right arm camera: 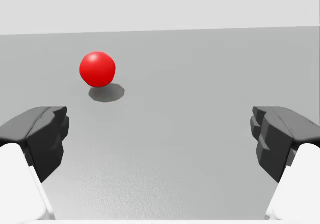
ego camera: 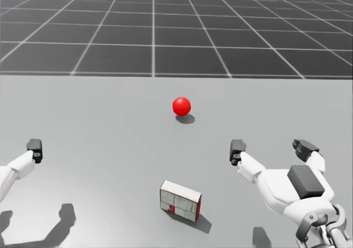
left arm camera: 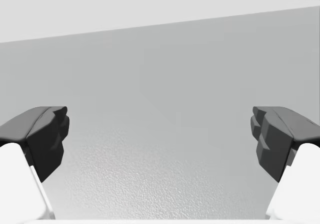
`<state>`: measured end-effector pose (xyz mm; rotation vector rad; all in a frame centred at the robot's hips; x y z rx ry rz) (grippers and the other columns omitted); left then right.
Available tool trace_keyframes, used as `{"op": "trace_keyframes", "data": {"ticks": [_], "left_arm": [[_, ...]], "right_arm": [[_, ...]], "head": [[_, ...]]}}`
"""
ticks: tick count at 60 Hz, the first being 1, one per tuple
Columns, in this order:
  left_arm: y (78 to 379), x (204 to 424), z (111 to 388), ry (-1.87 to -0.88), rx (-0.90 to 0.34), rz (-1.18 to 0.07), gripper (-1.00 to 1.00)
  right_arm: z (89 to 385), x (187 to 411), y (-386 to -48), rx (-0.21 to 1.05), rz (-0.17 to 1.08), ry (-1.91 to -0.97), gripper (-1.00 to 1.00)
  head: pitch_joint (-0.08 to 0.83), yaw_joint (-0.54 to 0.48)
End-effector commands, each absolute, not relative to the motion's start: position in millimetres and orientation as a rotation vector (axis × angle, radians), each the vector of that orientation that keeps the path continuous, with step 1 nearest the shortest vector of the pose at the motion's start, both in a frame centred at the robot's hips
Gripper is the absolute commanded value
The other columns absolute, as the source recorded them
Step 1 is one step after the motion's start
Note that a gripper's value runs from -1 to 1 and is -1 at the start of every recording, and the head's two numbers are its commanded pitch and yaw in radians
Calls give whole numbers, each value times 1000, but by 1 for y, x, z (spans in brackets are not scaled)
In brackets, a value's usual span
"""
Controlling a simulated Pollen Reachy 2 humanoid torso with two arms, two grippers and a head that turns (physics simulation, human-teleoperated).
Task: Watch the red light. When it turns green, pick up the object.
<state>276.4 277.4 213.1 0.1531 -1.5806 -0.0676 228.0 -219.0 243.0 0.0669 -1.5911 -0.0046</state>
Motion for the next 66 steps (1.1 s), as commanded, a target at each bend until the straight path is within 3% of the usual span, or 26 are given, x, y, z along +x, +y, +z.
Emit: {"op": "trace_keyframes", "data": {"ticks": [1,66], "left_arm": [[277,276,213,-1581,154,-68,-1000],[277,276,213,-1579,153,-70,-1000]], "right_arm": [[242,227,-216,81,-24,-1587,-1000],[241,228,-215,89,-11,-1588,-1000]], "head": [[450,-93],[422,-94]]}}
